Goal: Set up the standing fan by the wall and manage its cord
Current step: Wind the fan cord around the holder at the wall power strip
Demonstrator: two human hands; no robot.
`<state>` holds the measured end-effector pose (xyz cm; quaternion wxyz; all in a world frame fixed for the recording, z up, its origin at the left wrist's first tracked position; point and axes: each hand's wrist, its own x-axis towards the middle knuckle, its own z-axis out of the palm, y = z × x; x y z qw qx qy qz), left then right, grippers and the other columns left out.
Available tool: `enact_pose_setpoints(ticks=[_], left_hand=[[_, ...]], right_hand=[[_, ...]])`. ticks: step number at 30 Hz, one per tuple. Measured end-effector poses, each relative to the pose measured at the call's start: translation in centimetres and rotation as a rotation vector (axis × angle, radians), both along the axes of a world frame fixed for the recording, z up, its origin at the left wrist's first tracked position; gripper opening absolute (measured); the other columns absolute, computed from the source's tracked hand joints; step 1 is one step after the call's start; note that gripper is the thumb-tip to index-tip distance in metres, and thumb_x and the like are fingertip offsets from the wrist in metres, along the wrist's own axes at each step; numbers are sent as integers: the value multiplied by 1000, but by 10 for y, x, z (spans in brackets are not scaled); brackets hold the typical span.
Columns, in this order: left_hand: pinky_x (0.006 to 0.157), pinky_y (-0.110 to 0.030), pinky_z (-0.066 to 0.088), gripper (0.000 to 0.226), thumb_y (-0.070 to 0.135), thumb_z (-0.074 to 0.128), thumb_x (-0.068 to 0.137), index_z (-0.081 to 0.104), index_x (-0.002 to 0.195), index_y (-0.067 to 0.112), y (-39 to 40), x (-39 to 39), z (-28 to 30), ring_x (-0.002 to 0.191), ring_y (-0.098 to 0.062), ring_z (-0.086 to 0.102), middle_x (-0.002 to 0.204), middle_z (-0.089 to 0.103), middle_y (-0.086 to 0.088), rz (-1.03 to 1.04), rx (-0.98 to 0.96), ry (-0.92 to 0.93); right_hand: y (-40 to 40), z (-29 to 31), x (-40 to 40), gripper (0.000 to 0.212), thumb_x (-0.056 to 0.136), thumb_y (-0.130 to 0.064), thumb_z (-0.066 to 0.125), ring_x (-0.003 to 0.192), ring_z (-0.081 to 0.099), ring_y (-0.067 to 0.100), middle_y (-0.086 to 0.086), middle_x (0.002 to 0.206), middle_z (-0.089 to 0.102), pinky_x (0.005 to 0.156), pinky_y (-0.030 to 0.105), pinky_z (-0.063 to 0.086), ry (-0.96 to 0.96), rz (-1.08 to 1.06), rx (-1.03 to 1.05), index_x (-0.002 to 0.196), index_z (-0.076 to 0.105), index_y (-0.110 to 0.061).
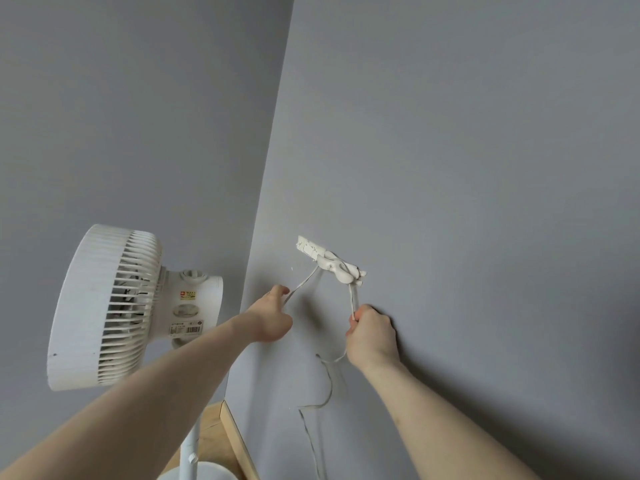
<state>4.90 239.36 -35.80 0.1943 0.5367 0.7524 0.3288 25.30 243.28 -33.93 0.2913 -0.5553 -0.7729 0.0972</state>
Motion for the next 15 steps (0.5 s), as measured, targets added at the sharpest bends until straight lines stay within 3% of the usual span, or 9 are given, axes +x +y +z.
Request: enact_pose_setpoints(ticks=[4, 7, 9, 11, 13, 14, 15], left_hand=[[101, -28, 41, 72, 12, 50, 90, 23, 157, 20, 6, -5, -4, 131, -24, 49, 149, 47, -1, -35, -5, -154], [98, -29, 46, 51, 15, 50, 92, 48, 143, 18, 12, -14, -11, 116, -21, 60, 119, 70, 2, 13, 66, -270], [84, -25, 52, 35, 14, 46, 95, 63, 126, 14, 11, -16, -11, 99, -20, 66, 96, 77, 1, 65, 159, -381], [59, -16, 49, 29, 11, 41, 99, 67, 114, 8, 7, -16, -8, 77, -20, 65, 89, 77, -10, 89, 206, -512], [50, -17, 45, 29, 8, 41, 100, 67, 110, 5, 5, -17, -10, 65, -20, 61, 83, 73, -14, 97, 204, -587], [53, -20, 44, 29, 7, 41, 99, 68, 109, 5, 6, -17, -12, 64, -20, 62, 79, 71, -12, 97, 187, -604], [56, -23, 43, 29, 7, 41, 98, 69, 108, 6, 9, -18, -15, 63, -19, 63, 74, 70, -9, 96, 163, -607]], right_hand=[[10, 2, -14, 28, 87, -2, 54, 104, 69, 34, 10, 118, 69, 84, 40, 60, -48, 6, -84, 109, 71, -9], [15, 4, -29, 35, 79, 2, 56, 96, 72, 35, 12, 115, 69, 78, 44, 63, -91, -2, -135, 110, 70, -7], [19, 5, -38, 31, 78, 3, 58, 90, 74, 32, 10, 109, 69, 73, 40, 63, -89, 4, -190, 106, 69, -6], [25, 4, -47, 17, 80, 5, 57, 73, 72, 27, 7, 88, 66, 59, 28, 61, -11, 23, -254, 87, 65, -9], [31, -1, -57, 18, 84, 3, 56, 65, 67, 29, 6, 81, 64, 54, 22, 55, 138, 38, -310, 73, 57, -11], [35, -5, -64, 13, 85, 0, 56, 71, 69, 30, 6, 86, 69, 64, 25, 60, 221, 49, -321, 88, 69, -2], [40, -9, -70, 20, 85, -3, 58, 82, 72, 31, 8, 95, 74, 74, 34, 63, 320, 51, -336, 89, 74, -15]])
